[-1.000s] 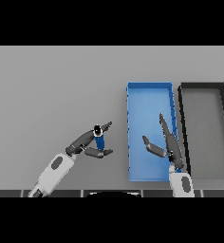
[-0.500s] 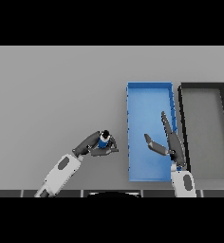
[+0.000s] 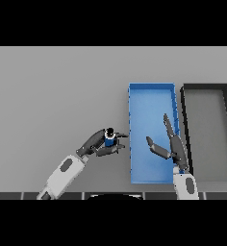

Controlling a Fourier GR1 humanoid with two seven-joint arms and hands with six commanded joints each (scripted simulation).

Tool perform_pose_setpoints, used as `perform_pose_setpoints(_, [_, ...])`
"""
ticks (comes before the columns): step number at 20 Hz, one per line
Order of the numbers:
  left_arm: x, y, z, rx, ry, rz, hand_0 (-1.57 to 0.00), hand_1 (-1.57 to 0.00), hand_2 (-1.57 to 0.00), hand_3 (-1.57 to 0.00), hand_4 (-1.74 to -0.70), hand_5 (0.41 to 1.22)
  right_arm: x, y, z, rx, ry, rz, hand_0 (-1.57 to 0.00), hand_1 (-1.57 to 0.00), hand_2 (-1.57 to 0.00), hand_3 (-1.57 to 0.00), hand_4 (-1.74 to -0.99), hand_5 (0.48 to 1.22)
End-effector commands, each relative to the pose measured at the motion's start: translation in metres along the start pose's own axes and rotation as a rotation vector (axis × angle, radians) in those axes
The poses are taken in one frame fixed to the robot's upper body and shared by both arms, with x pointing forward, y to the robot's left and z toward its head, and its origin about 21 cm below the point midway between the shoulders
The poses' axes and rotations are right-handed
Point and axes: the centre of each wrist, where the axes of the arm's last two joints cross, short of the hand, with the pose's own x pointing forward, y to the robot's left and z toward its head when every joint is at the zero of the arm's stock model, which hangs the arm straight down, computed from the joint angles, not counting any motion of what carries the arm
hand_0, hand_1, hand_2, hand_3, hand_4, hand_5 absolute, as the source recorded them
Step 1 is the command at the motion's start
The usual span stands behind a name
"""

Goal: Pick up the blue pipe and place it into the blue bin.

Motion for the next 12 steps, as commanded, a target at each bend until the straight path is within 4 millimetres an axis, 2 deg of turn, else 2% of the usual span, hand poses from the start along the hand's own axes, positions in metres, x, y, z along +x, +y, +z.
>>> perform_pose_setpoints(1, [0.008, -0.002, -0.001, -0.008, -0.026, -0.001, -1.53, -1.54, -1.54, -1.46, -1.73, 1.208, -0.001, 0.000, -0.001, -0.001, 0.003, 0.004, 0.00, 0.00, 0.00, 0.00, -1.172, 0.603])
perform_pose_setpoints(6, [0.031, -0.009, -0.007, -0.044, -0.006, -0.022, -1.56, -1.56, -1.56, -1.49, -1.74, 1.217, -0.002, -0.005, 0.003, -0.011, -0.020, 0.016, 0.00, 0.00, 0.00, 0.00, -1.141, 0.603])
perform_pose_setpoints(10, [0.034, -0.012, -0.011, -0.056, 0.008, -0.037, -1.57, -1.57, -1.57, -1.50, -1.74, 1.219, -0.003, -0.005, 0.005, -0.012, -0.019, 0.013, 0.00, 0.00, 0.00, 0.00, -1.127, 0.605])
perform_pose_setpoints(12, [0.034, -0.014, -0.011, -0.058, 0.021, -0.044, -1.57, -1.57, -1.57, -1.50, -1.74, 1.219, -0.004, -0.005, 0.005, -0.008, 0.003, -0.001, 0.00, 0.00, 0.00, 0.00, -1.161, 0.605])
